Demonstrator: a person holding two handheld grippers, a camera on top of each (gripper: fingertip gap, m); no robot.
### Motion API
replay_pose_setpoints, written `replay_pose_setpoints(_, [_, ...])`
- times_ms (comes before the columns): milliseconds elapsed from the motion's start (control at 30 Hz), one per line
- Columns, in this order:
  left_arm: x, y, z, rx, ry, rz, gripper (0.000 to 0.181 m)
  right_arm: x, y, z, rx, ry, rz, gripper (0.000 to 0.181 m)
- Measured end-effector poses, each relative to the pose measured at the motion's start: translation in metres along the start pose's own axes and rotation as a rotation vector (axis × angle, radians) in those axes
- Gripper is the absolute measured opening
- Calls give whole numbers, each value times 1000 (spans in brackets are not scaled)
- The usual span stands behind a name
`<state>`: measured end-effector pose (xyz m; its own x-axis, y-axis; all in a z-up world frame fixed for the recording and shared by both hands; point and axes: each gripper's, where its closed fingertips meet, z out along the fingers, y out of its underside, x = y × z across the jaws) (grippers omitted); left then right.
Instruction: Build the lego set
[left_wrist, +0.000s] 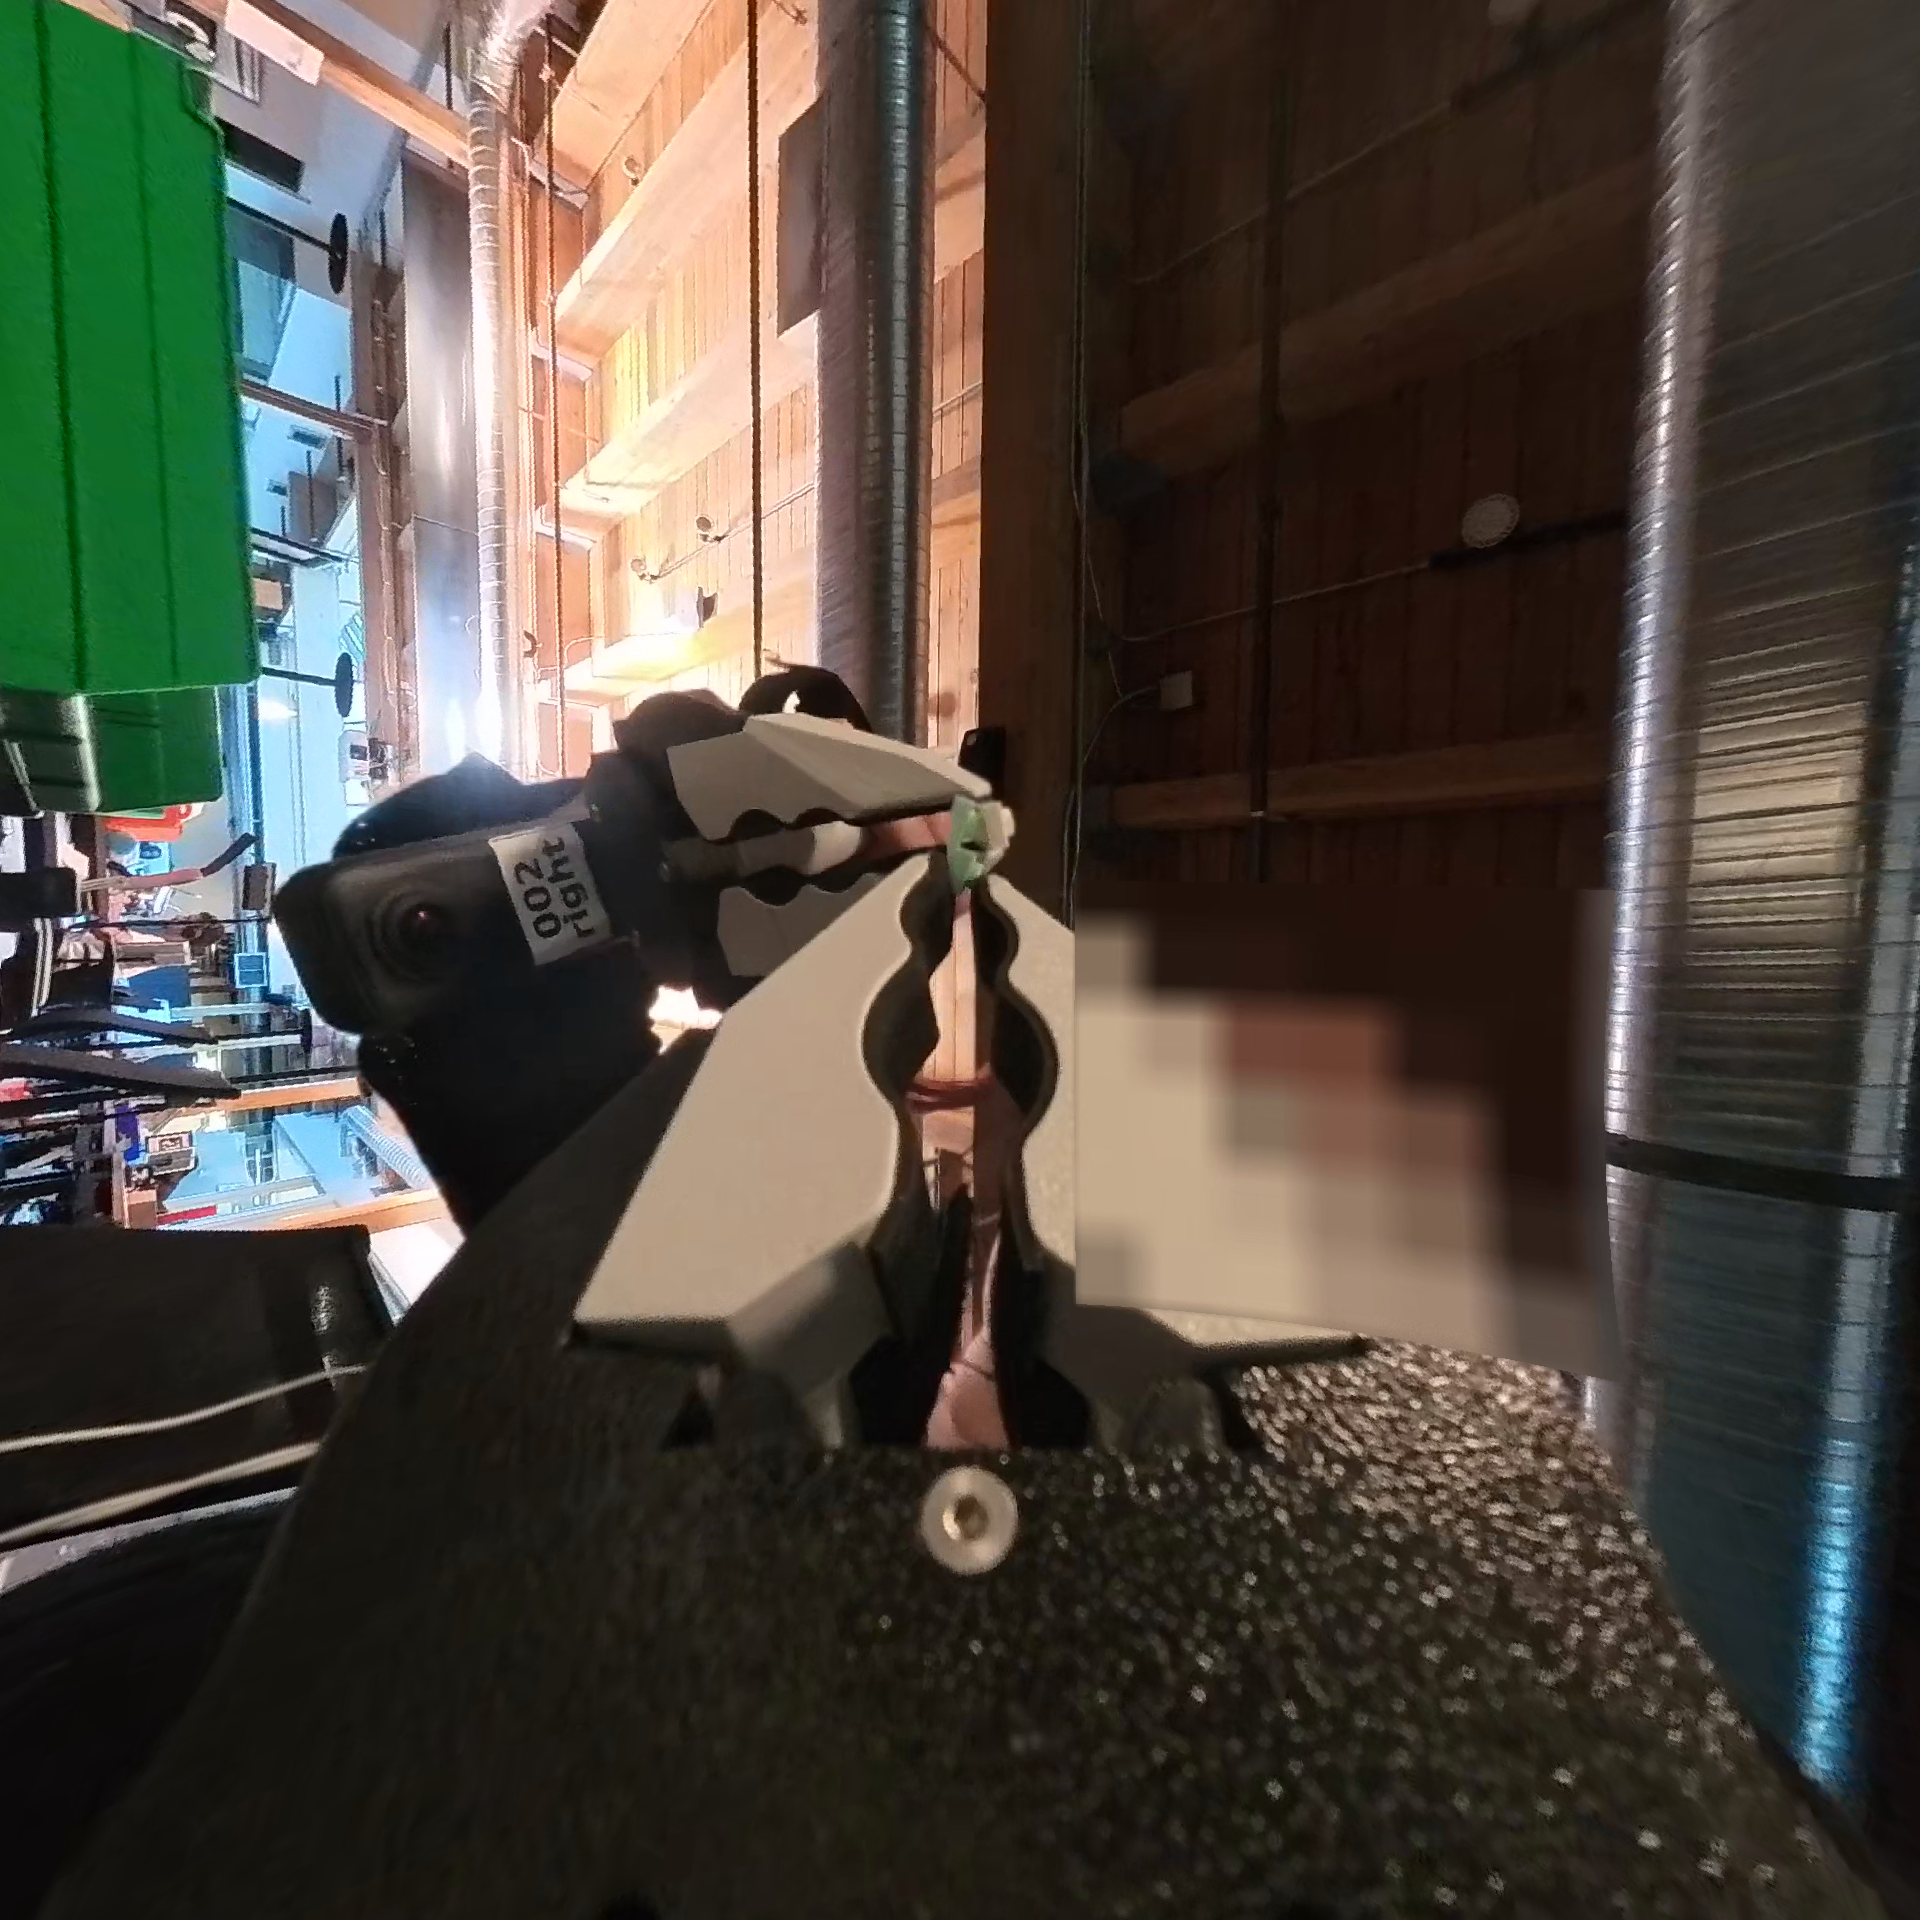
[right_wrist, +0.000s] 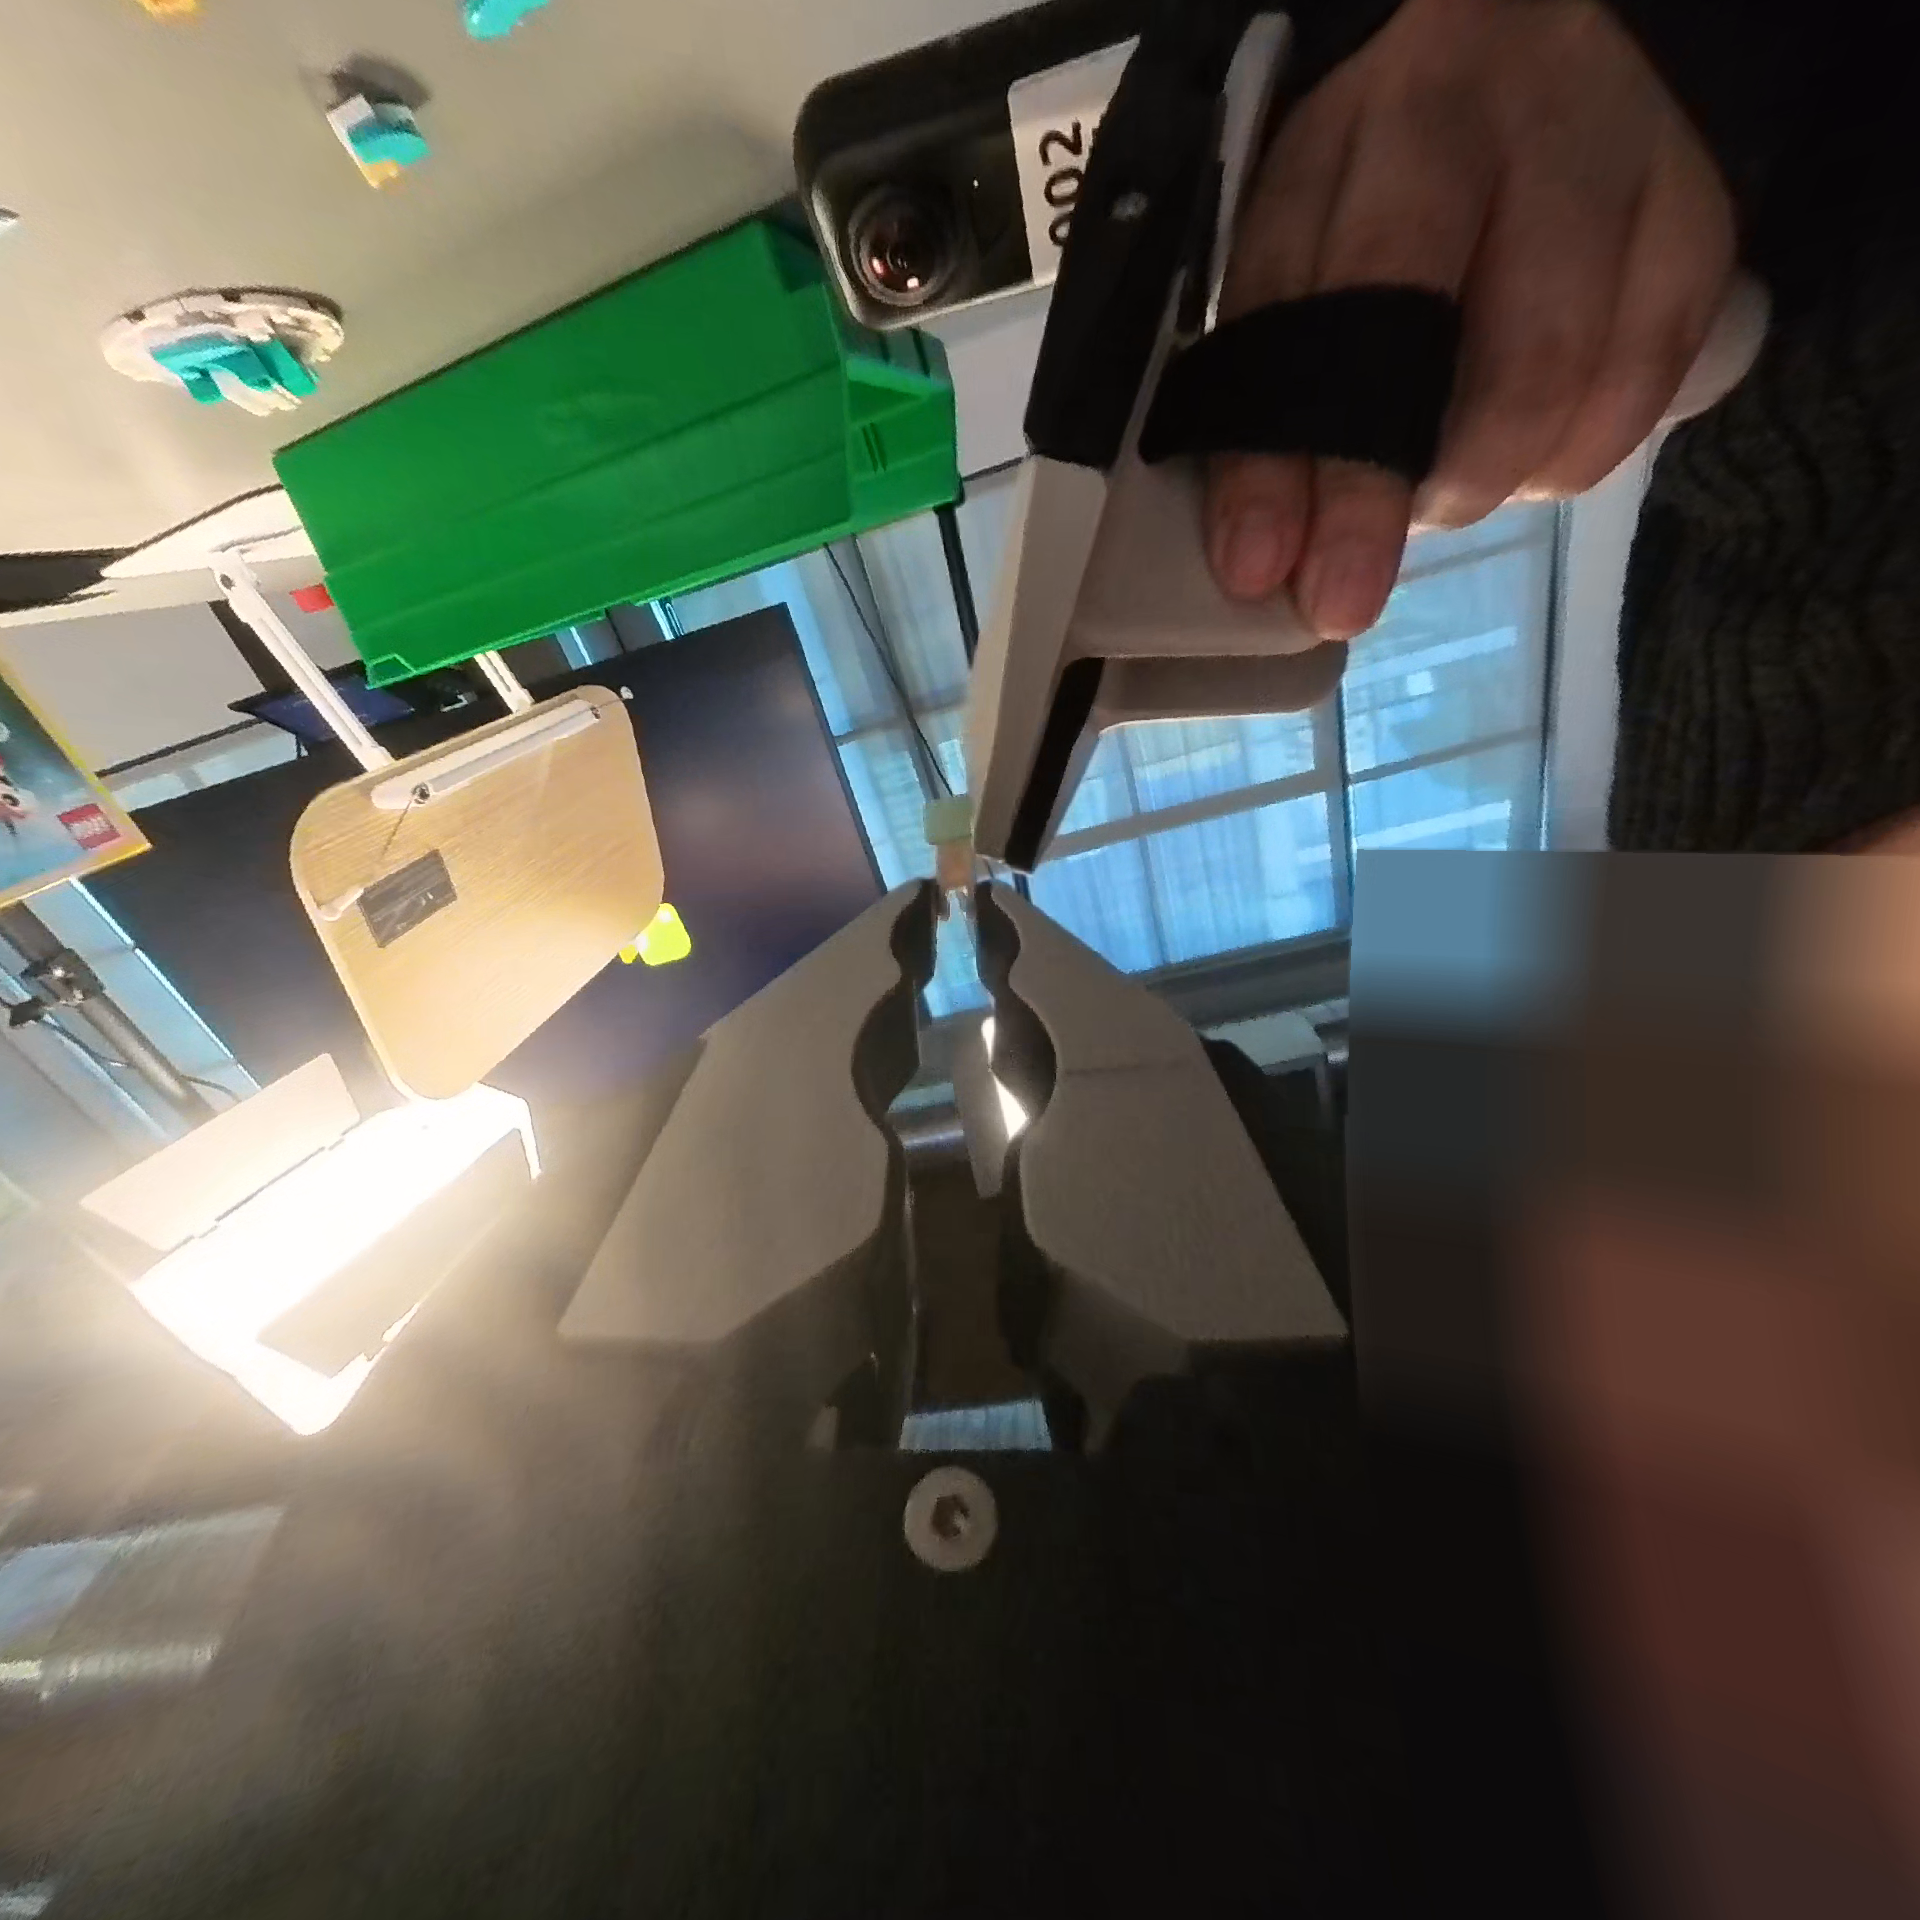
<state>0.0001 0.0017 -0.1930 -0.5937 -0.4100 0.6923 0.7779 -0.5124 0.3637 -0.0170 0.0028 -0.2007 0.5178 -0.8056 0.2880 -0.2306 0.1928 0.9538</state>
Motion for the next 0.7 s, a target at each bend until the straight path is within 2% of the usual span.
replay_pose_setpoints(333, [-6,-7,-5,34,-49,-1,1,-8,-13,-5,19,-20,7,6])
replay_pose_setpoints(467, [-8,-24,-14,58,-169,176,1,-27,-16,-7,-15,-87,93,6])
replay_pose_setpoints(533, [-12,-37,-22,63,-282,313,1,-51,-36,-9,-8,-175,169,6])
replay_pose_setpoints(600, [-15,-47,-31,58,-373,414,1,-78,-71,-15,60,-271,204,6])
replay_pose_setpoints(700, [-20,-54,-39,46,-459,495,2,-111,-109,-23,152,-386,231,5])
